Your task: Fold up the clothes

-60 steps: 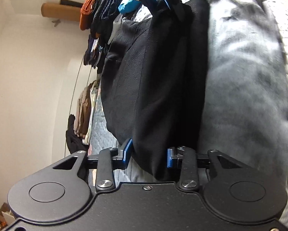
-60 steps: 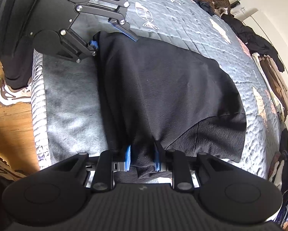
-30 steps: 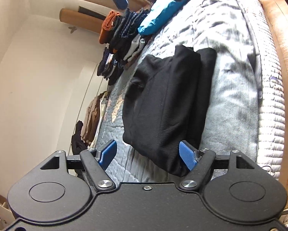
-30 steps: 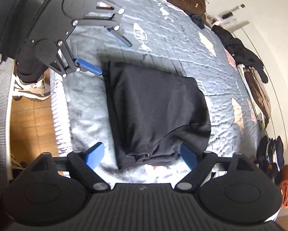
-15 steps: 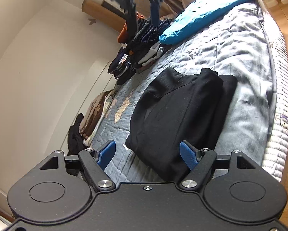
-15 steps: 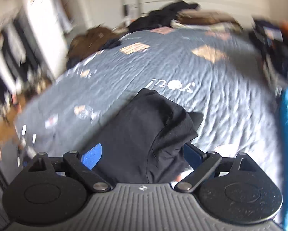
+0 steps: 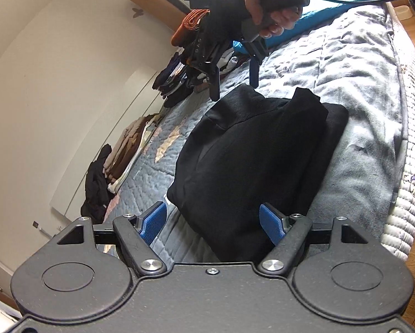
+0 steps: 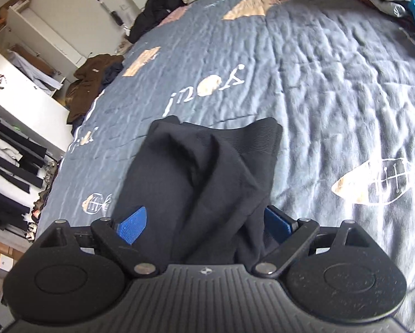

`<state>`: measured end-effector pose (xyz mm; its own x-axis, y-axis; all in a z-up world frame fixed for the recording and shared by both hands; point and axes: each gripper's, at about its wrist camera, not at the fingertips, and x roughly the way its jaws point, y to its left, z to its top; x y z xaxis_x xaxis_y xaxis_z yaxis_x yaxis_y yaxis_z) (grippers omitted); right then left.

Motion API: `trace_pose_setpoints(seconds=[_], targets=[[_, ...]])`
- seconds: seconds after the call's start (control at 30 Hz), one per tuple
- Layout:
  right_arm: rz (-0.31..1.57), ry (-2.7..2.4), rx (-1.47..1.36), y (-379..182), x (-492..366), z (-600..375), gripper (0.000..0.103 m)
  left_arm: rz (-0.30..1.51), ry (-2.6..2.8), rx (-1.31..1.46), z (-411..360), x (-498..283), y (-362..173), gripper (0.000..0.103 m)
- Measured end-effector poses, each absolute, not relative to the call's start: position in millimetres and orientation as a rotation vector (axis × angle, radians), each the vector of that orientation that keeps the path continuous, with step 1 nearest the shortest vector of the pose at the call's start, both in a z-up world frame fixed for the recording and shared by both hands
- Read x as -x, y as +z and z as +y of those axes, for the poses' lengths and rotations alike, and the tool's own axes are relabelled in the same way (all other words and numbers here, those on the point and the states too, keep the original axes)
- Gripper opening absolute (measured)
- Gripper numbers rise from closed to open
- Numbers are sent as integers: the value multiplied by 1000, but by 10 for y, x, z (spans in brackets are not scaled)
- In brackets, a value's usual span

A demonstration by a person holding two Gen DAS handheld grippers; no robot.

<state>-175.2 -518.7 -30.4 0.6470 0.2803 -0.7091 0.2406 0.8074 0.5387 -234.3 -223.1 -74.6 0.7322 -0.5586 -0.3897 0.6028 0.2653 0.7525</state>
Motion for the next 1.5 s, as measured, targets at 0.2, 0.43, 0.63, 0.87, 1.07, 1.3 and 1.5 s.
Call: trace_pose_setpoints(seconds=[0.2,0.43,0.63,0.87,1.07,1.3,1.5], targets=[[854,-2,-664,-384,1653,-5263,62,72,-754,-1028,-2243,2325,-772,74],[795,-29,-654,-404,1565,-5313,9,101,-709,-1018,-2260,2340,-766,74],[846,-79,-422,-658,1461,-5185,31,112,-670,-1009,-2239,2391,-702,74],[802,-32,-453,-276,1673,-5126,58,157,-632,-916,-2147,2418,-532,80],[715,153,-512,65,1904,-4842,64,231,-642,-820,-2174,2435,-506,83],[837,230,-562,-424,1859,-4508,66,272,-627,-764,-2100,2512,-476,84],[852,244,-473,-528,2174,-4492,66,384,-608,-589,-1912,2361,-363,84]])
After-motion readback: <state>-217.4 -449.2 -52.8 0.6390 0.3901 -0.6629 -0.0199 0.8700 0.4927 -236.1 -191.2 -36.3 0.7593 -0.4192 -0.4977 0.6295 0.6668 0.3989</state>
